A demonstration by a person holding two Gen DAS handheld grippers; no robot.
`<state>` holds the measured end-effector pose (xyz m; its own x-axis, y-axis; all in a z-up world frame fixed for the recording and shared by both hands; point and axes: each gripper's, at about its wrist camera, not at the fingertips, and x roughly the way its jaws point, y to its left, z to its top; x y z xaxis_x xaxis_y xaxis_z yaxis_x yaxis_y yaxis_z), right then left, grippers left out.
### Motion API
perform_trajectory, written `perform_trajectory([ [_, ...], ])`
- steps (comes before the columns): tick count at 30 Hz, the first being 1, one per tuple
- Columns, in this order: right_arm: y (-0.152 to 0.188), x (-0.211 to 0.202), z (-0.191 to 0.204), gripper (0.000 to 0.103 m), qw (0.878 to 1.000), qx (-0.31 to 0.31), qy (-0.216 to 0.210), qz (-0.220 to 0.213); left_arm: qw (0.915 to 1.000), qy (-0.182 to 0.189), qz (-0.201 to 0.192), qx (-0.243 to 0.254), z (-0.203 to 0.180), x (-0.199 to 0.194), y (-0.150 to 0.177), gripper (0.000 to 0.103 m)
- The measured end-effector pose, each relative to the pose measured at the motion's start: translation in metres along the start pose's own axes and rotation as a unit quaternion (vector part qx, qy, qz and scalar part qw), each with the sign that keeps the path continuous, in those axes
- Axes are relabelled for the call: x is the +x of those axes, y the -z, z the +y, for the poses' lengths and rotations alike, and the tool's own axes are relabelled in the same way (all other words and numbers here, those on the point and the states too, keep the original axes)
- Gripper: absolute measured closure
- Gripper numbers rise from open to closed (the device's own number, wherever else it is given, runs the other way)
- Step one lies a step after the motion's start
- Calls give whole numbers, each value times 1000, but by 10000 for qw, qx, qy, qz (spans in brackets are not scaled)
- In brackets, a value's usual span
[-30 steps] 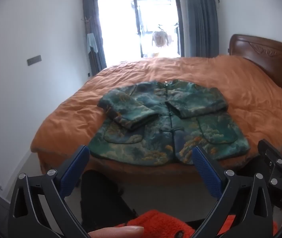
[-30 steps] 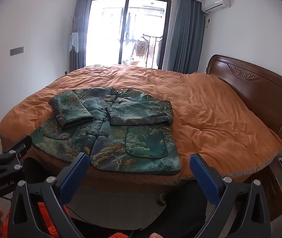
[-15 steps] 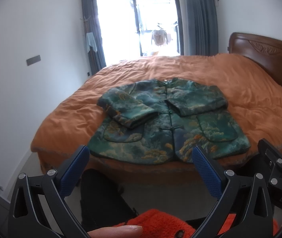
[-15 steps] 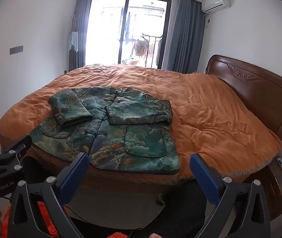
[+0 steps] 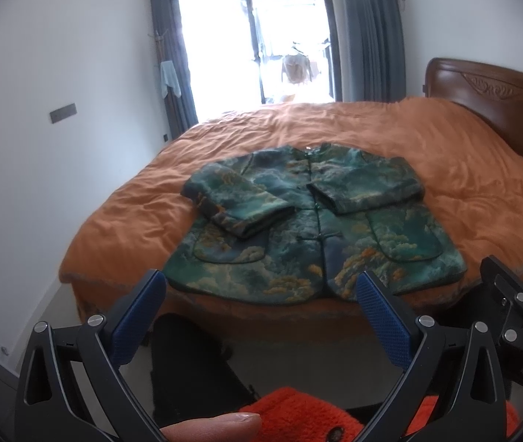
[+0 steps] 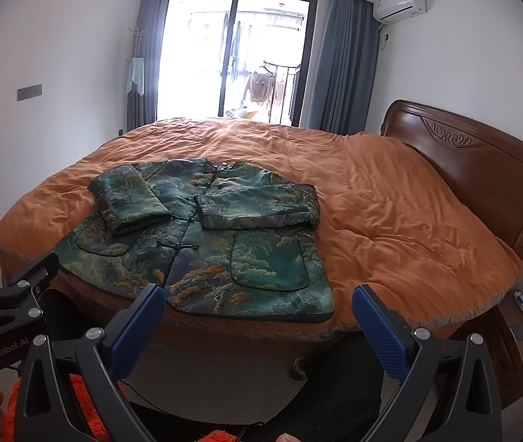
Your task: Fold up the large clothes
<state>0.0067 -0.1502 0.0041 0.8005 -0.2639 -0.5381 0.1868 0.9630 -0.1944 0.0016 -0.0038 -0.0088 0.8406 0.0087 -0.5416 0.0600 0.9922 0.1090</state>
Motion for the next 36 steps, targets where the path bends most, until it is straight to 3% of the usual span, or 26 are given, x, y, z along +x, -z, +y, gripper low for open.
perform_trajectory([
  [36,8,1,5,0,10000,-7,-21,37,9999,106,-36,-19,8,-1,4,0],
])
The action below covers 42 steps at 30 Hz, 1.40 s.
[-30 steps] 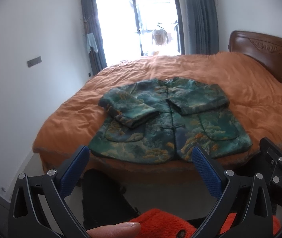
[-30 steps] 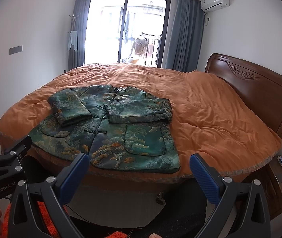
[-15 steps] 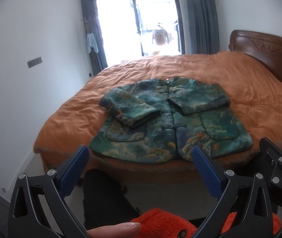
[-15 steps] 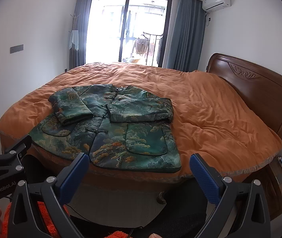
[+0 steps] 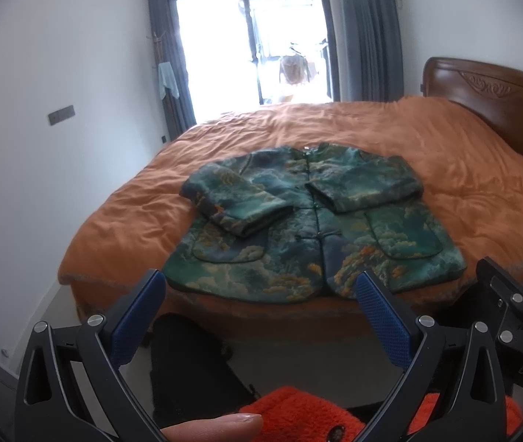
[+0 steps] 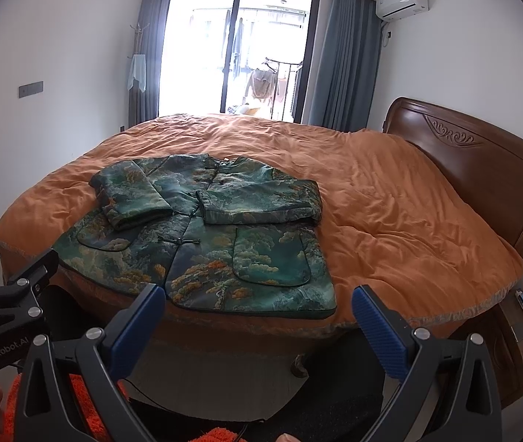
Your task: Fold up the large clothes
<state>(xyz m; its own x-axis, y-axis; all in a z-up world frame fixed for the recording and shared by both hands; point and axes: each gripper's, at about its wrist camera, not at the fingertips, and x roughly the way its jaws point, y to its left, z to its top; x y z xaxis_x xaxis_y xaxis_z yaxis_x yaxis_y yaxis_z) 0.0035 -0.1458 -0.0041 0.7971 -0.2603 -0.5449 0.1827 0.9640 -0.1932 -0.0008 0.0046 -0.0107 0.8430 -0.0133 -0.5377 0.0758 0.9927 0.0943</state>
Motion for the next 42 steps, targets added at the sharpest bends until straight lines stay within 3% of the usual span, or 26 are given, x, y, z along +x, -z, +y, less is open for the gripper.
perform_trajectory([
  [14,-1,0,2,0,10000,-49,-58,11,9996,294,-49,23,-3,0,-4,0],
  [42,-4,-4,7,0,9996,-203,-157,-123,9994,180,-288,-94,-1,-11,-6,0],
])
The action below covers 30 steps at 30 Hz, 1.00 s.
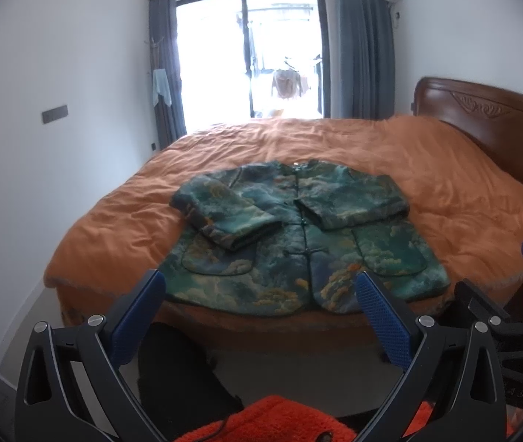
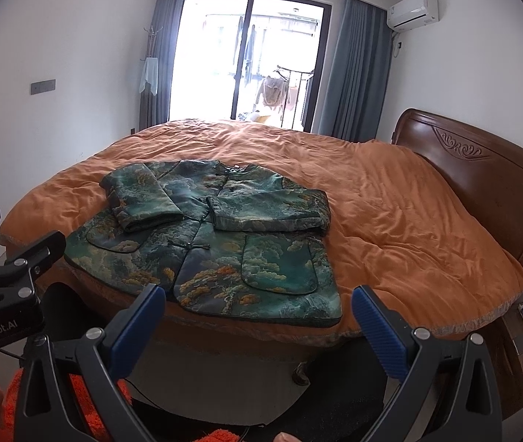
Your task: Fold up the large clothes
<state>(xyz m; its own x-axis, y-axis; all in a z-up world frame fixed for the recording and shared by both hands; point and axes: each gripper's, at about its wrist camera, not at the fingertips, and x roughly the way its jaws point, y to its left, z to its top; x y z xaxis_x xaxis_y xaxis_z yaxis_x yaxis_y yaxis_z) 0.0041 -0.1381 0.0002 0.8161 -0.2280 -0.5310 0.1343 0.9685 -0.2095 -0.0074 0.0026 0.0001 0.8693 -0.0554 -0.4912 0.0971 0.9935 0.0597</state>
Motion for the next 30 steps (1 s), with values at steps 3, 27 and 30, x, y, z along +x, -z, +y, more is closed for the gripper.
perform_trajectory([
  [3,0,-1,-2,0,10000,33,-37,-9,10000,-1,-16,15,1,0,0,0],
  [27,-3,-6,-20,0,9953,409,-776,-415,10000,36,40,72,6,8,-3,0],
  [30,-1,-1,-14,0,9949,313,-934,-223,9999,44,118,56,9,13,-4,0],
])
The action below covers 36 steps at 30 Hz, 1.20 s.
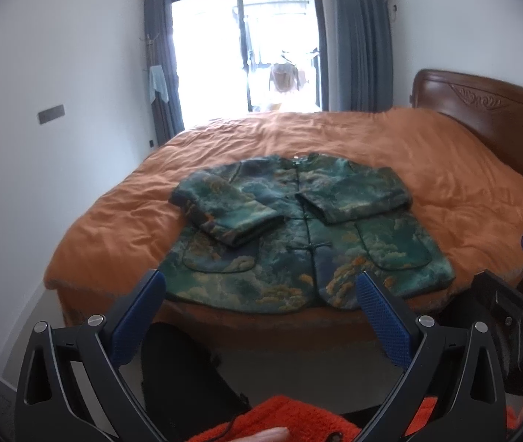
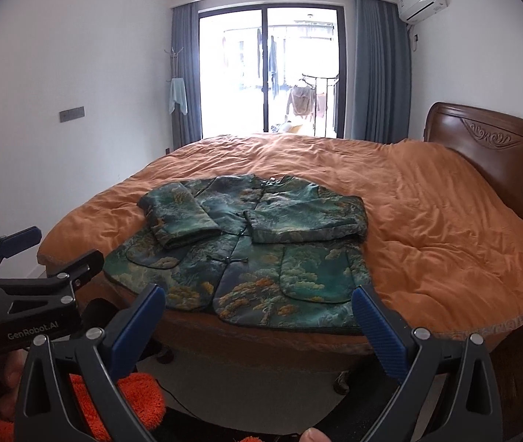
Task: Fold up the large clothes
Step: 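Lower the right tool and grasp the folded sleeve cuff of the jacket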
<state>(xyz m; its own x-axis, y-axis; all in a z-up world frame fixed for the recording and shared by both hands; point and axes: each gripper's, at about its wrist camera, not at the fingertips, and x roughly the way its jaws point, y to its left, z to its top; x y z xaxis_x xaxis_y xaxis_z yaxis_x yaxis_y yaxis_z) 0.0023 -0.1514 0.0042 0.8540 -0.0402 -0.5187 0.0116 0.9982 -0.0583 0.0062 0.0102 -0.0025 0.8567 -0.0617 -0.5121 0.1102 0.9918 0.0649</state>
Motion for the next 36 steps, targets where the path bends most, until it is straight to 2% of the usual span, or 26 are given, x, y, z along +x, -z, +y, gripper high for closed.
perform_trajectory([
  [2,-1,1,1,0,10000,-60,77,12,9999,19,-77,-90,4,1,-7,0],
  [4,-4,0,1,0,9996,-136,257,-42,9993,80,-315,-190,10,0,-18,0],
  [7,-18,0,0,0,9978,-224,525,-328,9979,65,-593,-244,15,4,-43,0],
  [10,-43,3,-7,0,9958,-299,611,-608,9955,-29,-908,-287,19,14,-72,0],
  [13,-80,-3,-19,0,9925,-375,509,-1046,9931,131,-1126,-312,32,28,-101,0],
  [18,-147,-29,-34,0,9743,-589,383,-2140,9984,-213,-530,45,48,68,-125,0],
  [21,-173,-23,-33,0,9675,-761,257,-2397,9991,-152,-242,320,51,86,-115,0],
  [22,-178,-11,-30,0,9704,-868,235,-2240,9986,-230,-279,378,50,90,-109,0],
  [25,-170,63,-19,0,9858,-1209,258,-1138,9980,-522,-126,341,45,113,-86,0],
  [27,-142,122,-16,0,9888,-1361,-11,-611,9993,-266,183,210,45,128,-68,0],
  [29,-107,178,-14,0,9895,-1417,-280,-65,9989,-159,419,126,44,139,-52,0],
  [33,-62,274,-20,0,9860,-1226,-600,957,9976,-272,579,248,45,149,-33,0],
  [36,-58,312,-11,0,9811,-1389,-645,1179,9969,-377,686,115,49,155,-32,0],
])
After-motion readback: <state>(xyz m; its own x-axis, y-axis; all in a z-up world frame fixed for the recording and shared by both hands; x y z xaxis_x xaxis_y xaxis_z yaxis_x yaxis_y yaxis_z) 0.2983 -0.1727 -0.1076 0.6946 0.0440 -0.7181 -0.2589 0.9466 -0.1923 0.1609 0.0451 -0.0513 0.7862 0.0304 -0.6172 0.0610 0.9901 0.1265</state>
